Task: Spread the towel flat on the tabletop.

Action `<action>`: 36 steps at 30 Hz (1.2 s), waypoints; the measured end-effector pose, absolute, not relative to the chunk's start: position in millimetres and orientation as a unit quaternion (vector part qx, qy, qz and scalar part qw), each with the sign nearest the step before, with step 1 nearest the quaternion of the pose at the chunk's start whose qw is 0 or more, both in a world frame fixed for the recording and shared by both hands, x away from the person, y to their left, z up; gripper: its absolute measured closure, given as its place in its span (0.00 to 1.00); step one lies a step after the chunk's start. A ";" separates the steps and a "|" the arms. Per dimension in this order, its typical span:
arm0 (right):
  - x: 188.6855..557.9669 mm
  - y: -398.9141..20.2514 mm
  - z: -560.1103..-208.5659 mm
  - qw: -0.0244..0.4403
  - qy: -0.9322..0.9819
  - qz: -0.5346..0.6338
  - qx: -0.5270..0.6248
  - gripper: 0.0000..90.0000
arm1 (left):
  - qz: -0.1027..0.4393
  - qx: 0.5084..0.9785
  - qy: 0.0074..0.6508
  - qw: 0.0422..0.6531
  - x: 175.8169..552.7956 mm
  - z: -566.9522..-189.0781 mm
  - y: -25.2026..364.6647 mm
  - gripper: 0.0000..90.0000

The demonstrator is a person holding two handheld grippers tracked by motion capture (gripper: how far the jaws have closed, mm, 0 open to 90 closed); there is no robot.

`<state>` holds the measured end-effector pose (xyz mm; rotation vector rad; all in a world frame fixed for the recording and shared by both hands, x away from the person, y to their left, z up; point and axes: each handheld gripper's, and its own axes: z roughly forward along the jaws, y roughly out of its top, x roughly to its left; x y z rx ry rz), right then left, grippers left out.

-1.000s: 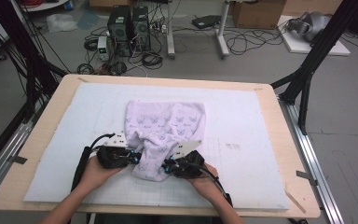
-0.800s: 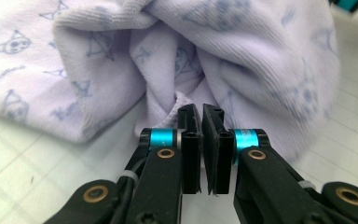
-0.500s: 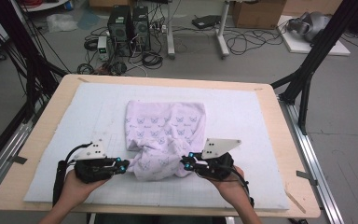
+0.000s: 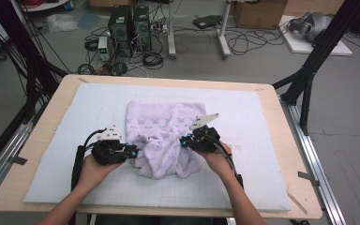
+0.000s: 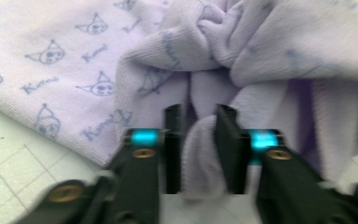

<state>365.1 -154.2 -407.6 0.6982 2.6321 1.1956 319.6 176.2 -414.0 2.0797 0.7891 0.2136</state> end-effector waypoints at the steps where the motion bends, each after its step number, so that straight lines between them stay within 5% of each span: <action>1: 368.5 -154.4 -410.8 0.080 0.881 0.401 0.239 0.96 | 0.085 0.836 0.316 0.441 319.8 -413.1 177.2 0.73; 13: 323.8 -187.4 -388.4 0.095 0.858 0.447 0.235 0.76 | 0.091 0.834 0.266 0.475 287.7 -381.3 183.6 0.58; 23: 289.1 -184.7 -421.3 0.052 0.872 0.442 0.203 0.65 | 0.071 0.853 0.218 0.468 286.8 -377.8 137.4 0.53; 25: 287.6 -175.3 -427.5 0.047 0.883 0.425 0.193 0.63 | 0.070 0.860 0.212 0.459 293.5 -383.4 126.8 0.58; 26: 288.4 -170.6 -431.0 0.047 0.888 0.415 0.193 0.62 | 0.066 0.862 0.208 0.457 296.6 -387.1 122.7 0.70; 29: 293.4 -158.9 -439.3 0.050 0.898 0.396 0.188 0.75 | 0.063 0.864 0.212 0.453 303.8 -394.2 120.1 0.93; 32: 293.6 -159.8 -437.7 0.045 0.901 0.396 0.172 0.99 | 0.075 0.857 0.226 0.458 302.9 -390.6 132.7 0.95; 36: 289.9 -172.1 -426.8 0.045 0.894 0.410 0.174 1.00 | 0.101 0.846 0.242 0.465 299.2 -376.6 157.8 0.96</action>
